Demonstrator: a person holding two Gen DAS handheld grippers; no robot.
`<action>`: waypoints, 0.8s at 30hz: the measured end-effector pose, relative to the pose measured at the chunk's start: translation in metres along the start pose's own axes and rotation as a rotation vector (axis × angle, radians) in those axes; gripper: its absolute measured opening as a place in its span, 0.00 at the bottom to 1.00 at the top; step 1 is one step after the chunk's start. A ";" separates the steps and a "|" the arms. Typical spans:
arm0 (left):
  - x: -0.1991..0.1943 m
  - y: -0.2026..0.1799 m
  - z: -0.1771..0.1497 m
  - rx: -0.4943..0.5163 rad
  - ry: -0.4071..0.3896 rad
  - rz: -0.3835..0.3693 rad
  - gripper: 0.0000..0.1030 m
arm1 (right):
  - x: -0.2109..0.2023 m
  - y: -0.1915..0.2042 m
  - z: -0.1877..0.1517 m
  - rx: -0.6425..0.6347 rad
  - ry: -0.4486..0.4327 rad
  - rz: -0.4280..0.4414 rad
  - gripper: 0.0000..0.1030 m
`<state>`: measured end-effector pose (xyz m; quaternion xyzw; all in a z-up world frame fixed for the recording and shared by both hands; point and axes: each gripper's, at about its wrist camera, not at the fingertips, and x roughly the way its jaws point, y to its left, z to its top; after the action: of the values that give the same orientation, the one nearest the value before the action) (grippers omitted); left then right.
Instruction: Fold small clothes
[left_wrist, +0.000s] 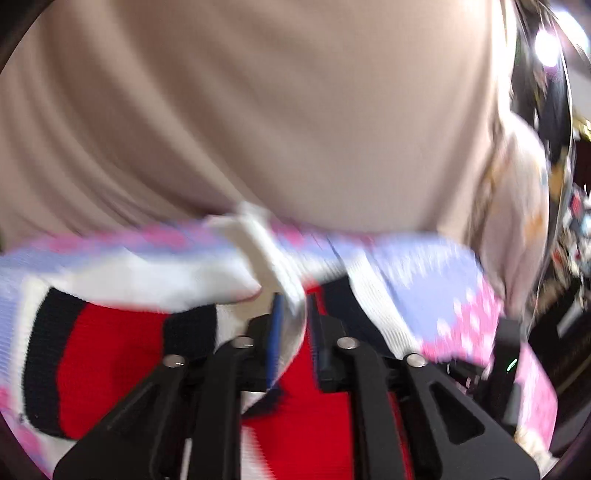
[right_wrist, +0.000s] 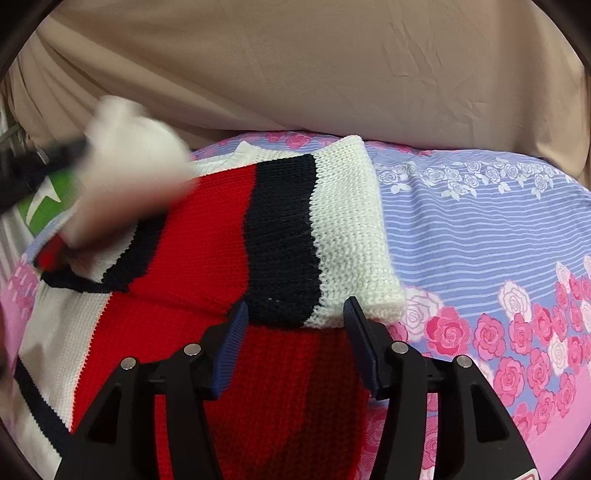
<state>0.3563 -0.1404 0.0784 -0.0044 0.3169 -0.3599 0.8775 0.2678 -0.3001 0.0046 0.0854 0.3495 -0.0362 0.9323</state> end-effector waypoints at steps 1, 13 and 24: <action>0.012 -0.007 -0.011 0.001 0.034 -0.003 0.38 | 0.000 -0.001 0.000 0.005 -0.001 0.008 0.53; -0.111 0.131 -0.096 -0.360 -0.040 0.208 0.69 | -0.018 -0.006 0.010 0.102 -0.046 0.141 0.59; -0.141 0.204 -0.113 -0.648 -0.072 0.039 0.69 | 0.020 0.010 0.028 0.151 0.043 0.105 0.59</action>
<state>0.3456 0.1253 0.0180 -0.2903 0.3836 -0.2232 0.8478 0.3024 -0.2955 0.0140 0.1746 0.3606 -0.0117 0.9162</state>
